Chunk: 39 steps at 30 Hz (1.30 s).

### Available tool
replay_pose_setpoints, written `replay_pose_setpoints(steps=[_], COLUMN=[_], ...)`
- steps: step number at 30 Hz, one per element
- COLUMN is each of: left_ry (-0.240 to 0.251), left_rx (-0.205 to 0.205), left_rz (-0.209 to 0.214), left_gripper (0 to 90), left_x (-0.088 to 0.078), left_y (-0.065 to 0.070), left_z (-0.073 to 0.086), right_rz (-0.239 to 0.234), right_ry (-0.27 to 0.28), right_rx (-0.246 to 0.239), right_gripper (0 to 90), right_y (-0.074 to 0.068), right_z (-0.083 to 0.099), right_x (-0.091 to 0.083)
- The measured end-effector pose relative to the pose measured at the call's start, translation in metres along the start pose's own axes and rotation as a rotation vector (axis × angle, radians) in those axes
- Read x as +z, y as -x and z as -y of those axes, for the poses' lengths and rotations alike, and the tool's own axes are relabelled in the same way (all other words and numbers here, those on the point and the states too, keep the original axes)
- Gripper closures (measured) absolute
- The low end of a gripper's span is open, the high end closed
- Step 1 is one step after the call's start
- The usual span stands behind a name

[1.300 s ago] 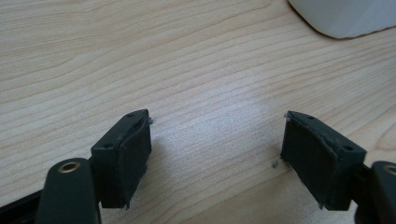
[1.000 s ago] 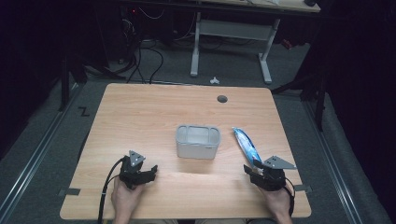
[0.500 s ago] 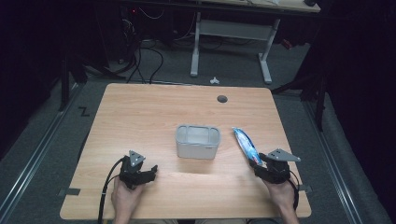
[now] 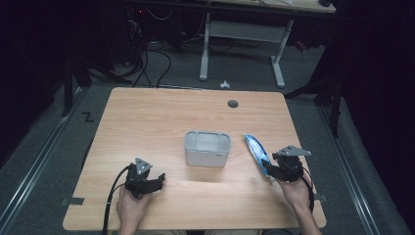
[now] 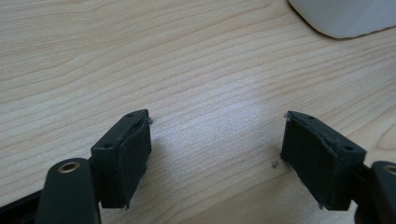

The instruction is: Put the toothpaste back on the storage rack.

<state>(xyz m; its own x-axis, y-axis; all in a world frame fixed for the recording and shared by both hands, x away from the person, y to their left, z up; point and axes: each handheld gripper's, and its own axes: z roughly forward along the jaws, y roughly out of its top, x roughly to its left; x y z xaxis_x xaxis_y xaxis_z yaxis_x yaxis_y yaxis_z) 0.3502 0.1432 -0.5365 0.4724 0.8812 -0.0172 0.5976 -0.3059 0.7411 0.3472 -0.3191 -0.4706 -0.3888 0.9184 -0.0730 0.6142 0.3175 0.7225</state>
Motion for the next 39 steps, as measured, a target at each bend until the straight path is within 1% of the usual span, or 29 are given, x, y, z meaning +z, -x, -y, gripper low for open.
replay_pose_setpoints(steps=[1, 3, 6, 11, 14, 16, 20, 21, 23, 24, 26, 27, 30, 31, 32, 34, 35, 37, 39], left_ry=[0.0, 0.0, 0.0, 0.0, 0.0, 0.0, 0.0, 0.0, 0.0, 0.0, 0.0, 0.0, 0.0, 0.0, 0.0, 0.0, 0.0, 0.0, 0.0], left_rx=[0.0, 0.0, 0.0, 0.0, 0.0, 0.0, 0.0, 0.0, 0.0, 0.0, 0.0, 0.0, 0.0, 0.0, 0.0, 0.0, 0.0, 0.0, 0.0], left_rz=[0.0, 0.0, 0.0, 0.0, 0.0, 0.0, 0.0, 0.0, 0.0, 0.0, 0.0, 0.0, 0.0, 0.0, 0.0, 0.0, 0.0, 0.0, 0.0], left_gripper=[24.5, 24.5, 24.5, 24.5, 24.5, 24.5, 24.5, 24.5, 24.5, 24.5, 24.5, 24.5, 24.5, 24.5, 24.5, 24.5, 24.5, 24.5, 24.5], left_x=[0.0, 0.0, 0.0, 0.0, 0.0, 0.0, 0.0, 0.0, 0.0, 0.0, 0.0, 0.0, 0.0, 0.0, 0.0, 0.0, 0.0, 0.0, 0.0], left_y=[0.0, 0.0, 0.0, 0.0, 0.0, 0.0, 0.0, 0.0, 0.0, 0.0, 0.0, 0.0, 0.0, 0.0, 0.0, 0.0, 0.0, 0.0, 0.0], left_z=[0.0, 0.0, 0.0, 0.0, 0.0, 0.0, 0.0, 0.0, 0.0, 0.0, 0.0, 0.0, 0.0, 0.0, 0.0, 0.0, 0.0, 0.0, 0.0], right_rz=[-0.003, -0.003, -0.003, -0.004, -0.003, 0.001, 0.004, 0.002, -0.001, -0.003, 0.005, 0.002, 0.009, 0.0, 0.002, 0.004, 0.004, 0.004, 0.006], right_ry=[-0.017, -0.033, -0.044, -0.077, -0.084, -0.104, -0.116, -0.108, -0.112, -0.129, -0.139, -0.151, -0.153, -0.165, -0.176, -0.199, -0.199, -0.236, -0.252], right_rx=[-0.002, -0.004, -0.005, 0.004, 0.001, 0.003, 0.005, 0.006, 0.014, 0.012, 0.01, 0.017, 0.013, 0.027, 0.028, 0.024, 0.024, 0.023, 0.016], right_gripper=[48.2, 48.1, 47.9, 47.9, 47.9, 47.9, 47.6, 47.6, 47.3, 46.6, 44.1, 43.1, 42.9, 42.6, 42.5, 42.5, 42.5, 42.4, 42.6], right_y=[0.001, 0.002, 0.003, 0.007, 0.009, 0.01, 0.011, 0.012, 0.012, 0.012, 0.011, 0.011, 0.011, 0.012, 0.013, 0.014, 0.014, 0.015, 0.014], right_z=[-0.004, -0.008, -0.011, -0.021, -0.026, -0.029, -0.035, -0.037, -0.038, -0.04, -0.043, -0.045, -0.048, -0.05, -0.051, -0.052, -0.052, -0.054, -0.056], right_x=[0.003, 0.006, 0.008, 0.016, 0.02, 0.024, 0.028, 0.029, 0.03, 0.034, 0.037, 0.039, 0.043, 0.047, 0.05, 0.055, 0.055, 0.061, 0.064])
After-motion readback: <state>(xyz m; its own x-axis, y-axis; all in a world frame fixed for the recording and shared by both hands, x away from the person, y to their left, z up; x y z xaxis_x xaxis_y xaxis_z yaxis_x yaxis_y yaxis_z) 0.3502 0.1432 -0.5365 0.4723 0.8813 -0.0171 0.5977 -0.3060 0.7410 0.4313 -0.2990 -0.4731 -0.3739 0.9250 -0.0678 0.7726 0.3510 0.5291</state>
